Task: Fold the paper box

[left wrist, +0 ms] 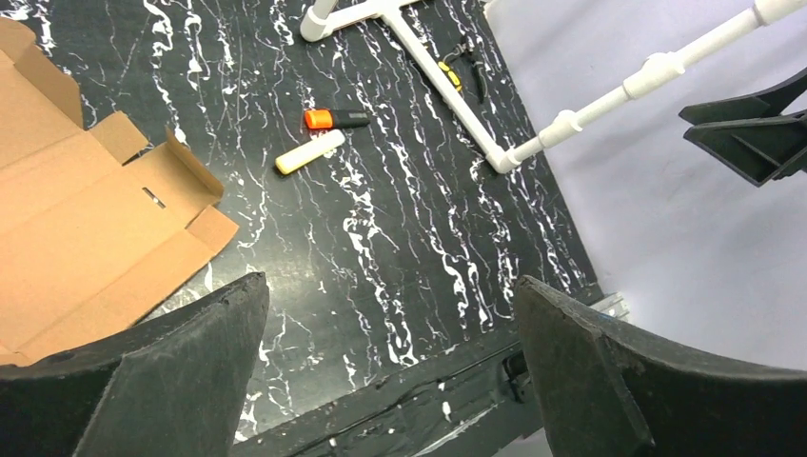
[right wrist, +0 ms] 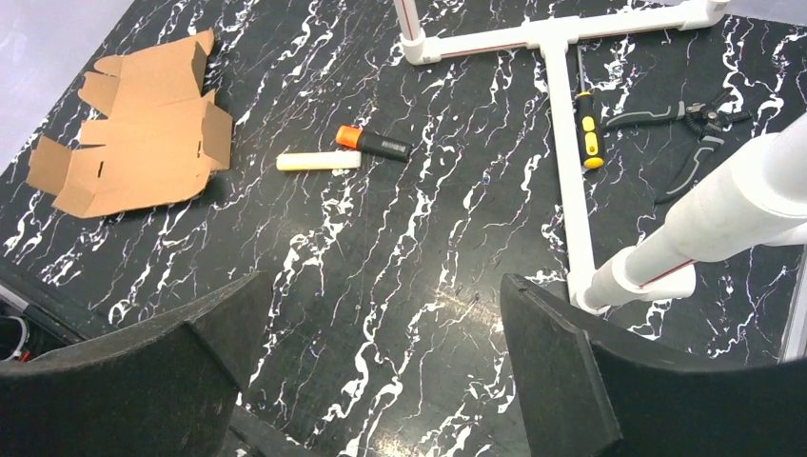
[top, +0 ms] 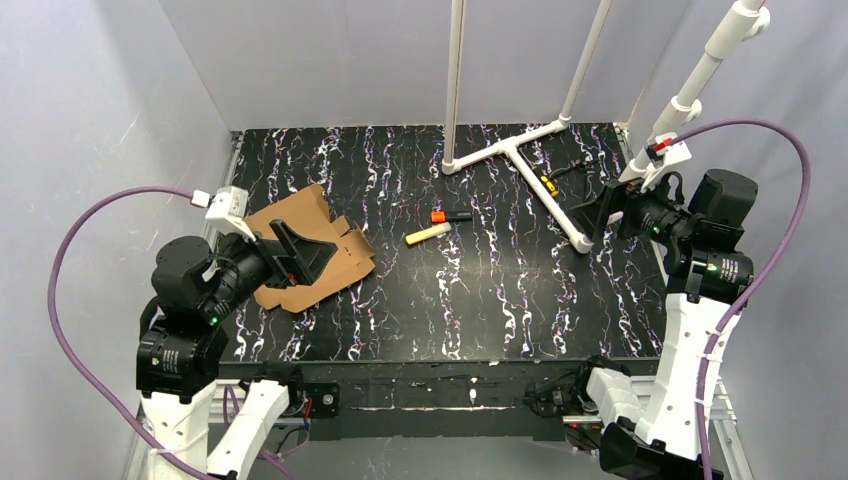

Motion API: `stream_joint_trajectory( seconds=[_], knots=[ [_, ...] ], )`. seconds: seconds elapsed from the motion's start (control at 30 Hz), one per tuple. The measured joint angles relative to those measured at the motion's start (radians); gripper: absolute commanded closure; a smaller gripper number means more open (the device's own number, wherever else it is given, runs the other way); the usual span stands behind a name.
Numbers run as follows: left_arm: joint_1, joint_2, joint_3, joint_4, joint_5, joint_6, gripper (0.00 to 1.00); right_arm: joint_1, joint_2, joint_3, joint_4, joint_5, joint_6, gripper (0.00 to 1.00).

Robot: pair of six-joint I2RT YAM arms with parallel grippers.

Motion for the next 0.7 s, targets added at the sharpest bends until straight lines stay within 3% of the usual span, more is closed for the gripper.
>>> stream_joint_trajectory(
  seconds=[0.33,0.7],
  knots=[
    [-0.017,0.005,-0.034,0.013,0.006,0.058,0.01,-0.010,0.001,-0.023,-0.005,-0.082,-0.059,0.02],
    [-0.026,0.056,-0.143,0.003,0.050,0.077,0.01,0.002,0.016,-0.147,-0.150,-0.295,-0.472,0.02]
  ],
)
